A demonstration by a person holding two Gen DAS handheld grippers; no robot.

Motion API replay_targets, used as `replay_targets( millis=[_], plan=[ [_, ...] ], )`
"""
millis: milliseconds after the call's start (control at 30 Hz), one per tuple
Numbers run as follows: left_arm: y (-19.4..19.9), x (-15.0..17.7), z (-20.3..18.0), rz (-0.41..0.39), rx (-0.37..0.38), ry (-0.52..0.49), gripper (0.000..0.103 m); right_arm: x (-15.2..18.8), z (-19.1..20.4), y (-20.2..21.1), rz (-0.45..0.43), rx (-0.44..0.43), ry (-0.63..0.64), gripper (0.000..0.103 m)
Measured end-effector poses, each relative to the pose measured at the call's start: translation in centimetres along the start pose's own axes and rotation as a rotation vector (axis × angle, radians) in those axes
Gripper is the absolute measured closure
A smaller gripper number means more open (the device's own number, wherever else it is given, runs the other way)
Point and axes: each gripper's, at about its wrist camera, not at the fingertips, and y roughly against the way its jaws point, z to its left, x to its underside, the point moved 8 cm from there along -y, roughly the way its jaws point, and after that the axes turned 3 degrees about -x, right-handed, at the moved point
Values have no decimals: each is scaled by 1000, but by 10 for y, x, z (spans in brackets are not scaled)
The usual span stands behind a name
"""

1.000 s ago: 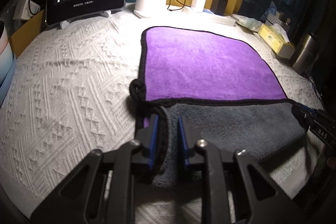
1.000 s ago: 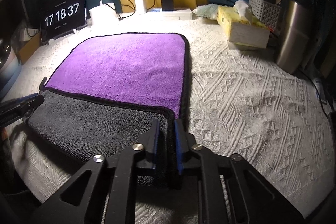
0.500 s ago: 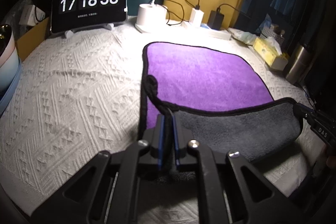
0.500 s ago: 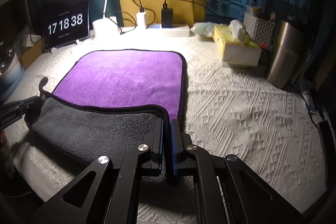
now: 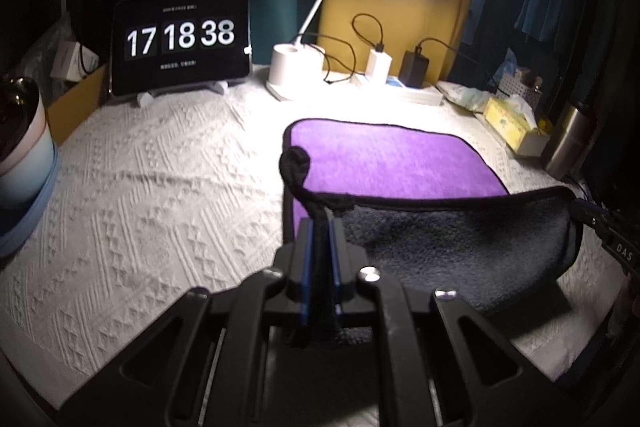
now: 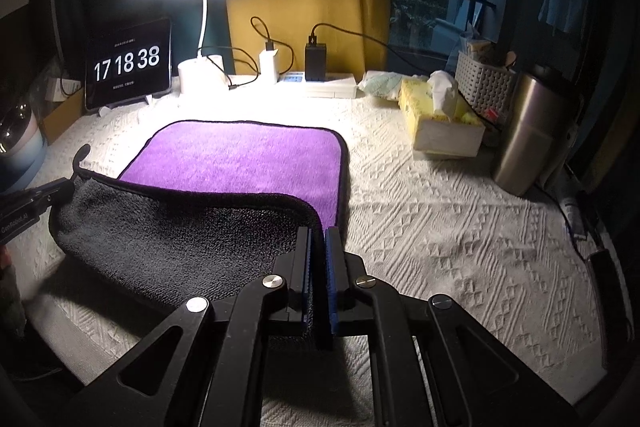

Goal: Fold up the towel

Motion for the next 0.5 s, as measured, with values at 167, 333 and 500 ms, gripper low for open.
replay_targets(
  millis=[167, 333, 500],
  plan=[
    [0, -11, 3, -26, -10, -6, 95, -7, -3, 1, -14, 8, 0, 96],
    [-1, -21, 3, -42, -15, -11, 95, -15, -5, -2, -24, 9, 4, 96],
    [-5, -28, 4, -51, -21, -16, 95, -24, -5, -6, -37, 8, 10, 95]
  ],
)
